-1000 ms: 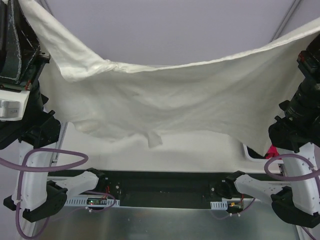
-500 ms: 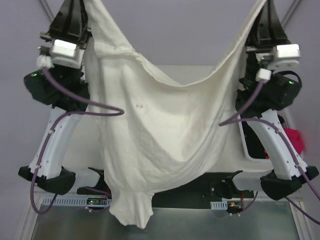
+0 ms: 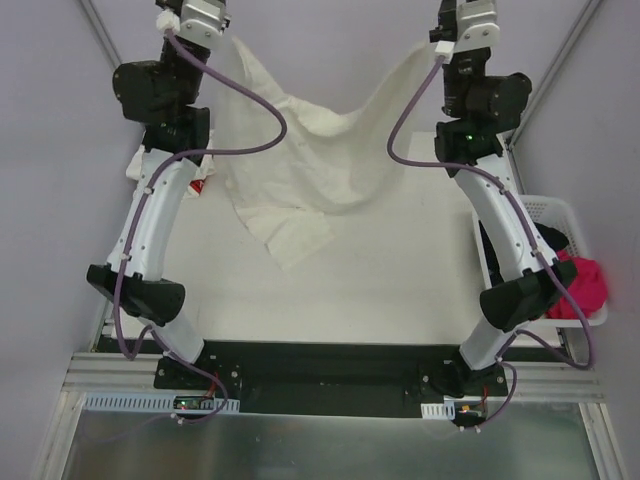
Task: Fold and stack the t-shirts
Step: Flatten out the tshirt
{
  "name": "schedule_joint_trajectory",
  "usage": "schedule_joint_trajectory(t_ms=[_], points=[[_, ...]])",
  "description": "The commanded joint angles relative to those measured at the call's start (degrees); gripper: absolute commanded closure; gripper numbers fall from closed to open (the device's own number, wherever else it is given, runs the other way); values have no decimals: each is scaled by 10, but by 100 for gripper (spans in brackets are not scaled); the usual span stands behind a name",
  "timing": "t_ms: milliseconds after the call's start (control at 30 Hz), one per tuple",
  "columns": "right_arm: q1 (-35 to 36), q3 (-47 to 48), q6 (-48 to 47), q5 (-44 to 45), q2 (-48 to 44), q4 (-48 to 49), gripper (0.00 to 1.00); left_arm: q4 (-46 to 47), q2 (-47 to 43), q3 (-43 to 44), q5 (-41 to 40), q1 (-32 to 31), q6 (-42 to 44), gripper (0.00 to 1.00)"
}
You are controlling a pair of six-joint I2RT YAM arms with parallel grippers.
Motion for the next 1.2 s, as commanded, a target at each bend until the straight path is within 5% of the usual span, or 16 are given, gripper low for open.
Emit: schedule_joint_trajectory(t_ms=[0, 100, 200, 300, 367, 467, 633, 833, 933, 1167], points=[[21, -1, 0, 6, -147, 48, 81, 16, -128, 66, 44, -79, 41, 82], [47, -61, -31, 20, -225, 49, 82, -40, -175, 47, 42, -154, 138, 87], [58, -134, -21, 29, -293, 44, 81, -49, -204, 43, 3, -162, 101, 95], [58, -183, -12, 55, -363, 33, 74, -58, -245, 16, -29, -162, 91, 88], [59, -208, -11, 70, -403, 6, 71, -54, -272, -48, -44, -162, 99, 75], [58, -276, -5, 114, -442, -14, 68, -14, -324, -178, -83, -162, 112, 69], [54, -388, -13, 170, -442, 11, 67, 105, -352, -402, -148, -161, 125, 57], [33, -427, 56, 215, -404, 2, 66, 98, -313, -488, -241, -159, 106, 44], [28, -448, 118, 214, -396, -79, 64, 14, -298, -502, -297, -157, 60, 32], [-2, -427, 306, 138, -366, -385, 54, -247, -274, -516, -324, -116, -183, 30]])
